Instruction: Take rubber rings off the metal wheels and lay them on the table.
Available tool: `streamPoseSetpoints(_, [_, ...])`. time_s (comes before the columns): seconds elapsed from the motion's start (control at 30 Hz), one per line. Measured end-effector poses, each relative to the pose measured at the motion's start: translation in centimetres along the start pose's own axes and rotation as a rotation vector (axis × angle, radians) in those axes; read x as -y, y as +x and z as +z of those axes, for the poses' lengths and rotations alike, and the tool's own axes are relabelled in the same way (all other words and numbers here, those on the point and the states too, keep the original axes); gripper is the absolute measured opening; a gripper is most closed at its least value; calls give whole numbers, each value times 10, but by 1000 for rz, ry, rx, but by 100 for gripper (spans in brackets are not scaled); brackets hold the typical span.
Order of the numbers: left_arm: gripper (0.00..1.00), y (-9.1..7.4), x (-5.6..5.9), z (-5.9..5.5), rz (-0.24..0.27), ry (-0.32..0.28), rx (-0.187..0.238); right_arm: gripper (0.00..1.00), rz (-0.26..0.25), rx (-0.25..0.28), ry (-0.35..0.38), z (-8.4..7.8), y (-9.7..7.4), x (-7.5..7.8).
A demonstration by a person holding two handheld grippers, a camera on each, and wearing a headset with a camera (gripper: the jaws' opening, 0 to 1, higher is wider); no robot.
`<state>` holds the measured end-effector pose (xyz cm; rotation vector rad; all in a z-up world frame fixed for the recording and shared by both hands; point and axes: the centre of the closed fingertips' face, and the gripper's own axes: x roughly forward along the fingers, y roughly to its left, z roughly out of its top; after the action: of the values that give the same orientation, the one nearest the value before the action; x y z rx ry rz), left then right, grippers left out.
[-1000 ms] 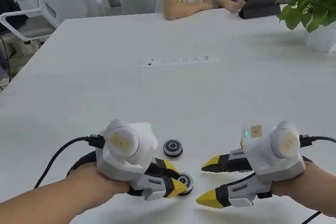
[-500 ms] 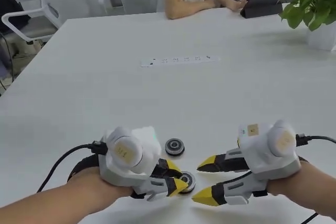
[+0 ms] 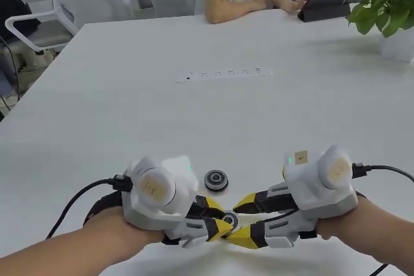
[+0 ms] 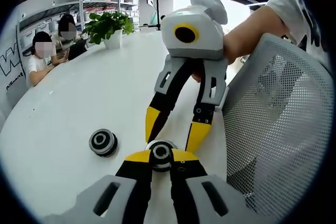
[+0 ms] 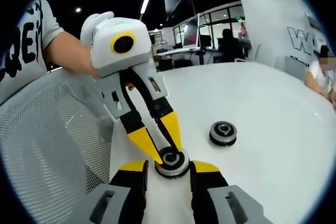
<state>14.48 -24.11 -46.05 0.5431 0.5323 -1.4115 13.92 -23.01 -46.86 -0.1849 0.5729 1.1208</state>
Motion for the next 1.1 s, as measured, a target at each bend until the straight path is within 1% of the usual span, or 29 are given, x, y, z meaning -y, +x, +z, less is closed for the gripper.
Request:
streamPoseSetpoints(0.07, [7,0,0,0,2,1,-1,28,-10,-23,-30,-5,1,2])
streamPoseSetpoints(0.2, [7,0,0,0,1,1,0,27,-17,-13,-18,-3,1,4])
streamPoseSetpoints(0.27, [7,1,0,0,1,0,0,27,-24,-15,-25,-4,3,4])
streamPoseSetpoints(0.3, [7,1,0,0,1,0,1,27,-30,-34,-35,-7,5,5])
streamPoseSetpoints(0.33, [7,1,0,0,2,0,1,28,-26,-28,-36,-6,5,4])
streamPoseSetpoints(0.4, [7,1,0,0,3,-2,2,27,-31,-44,-53,-8,5,5])
streamPoseSetpoints(0.6, [7,1,0,0,3,-3,3,24,-39,-40,-70,-8,2,4])
streamPoseSetpoints(0.77, [7,1,0,0,4,-3,3,22,-44,-45,-72,-9,-1,4])
streamPoseSetpoints(1.1, [7,1,-1,0,6,-7,6,16,-46,-48,-40,-13,-7,5])
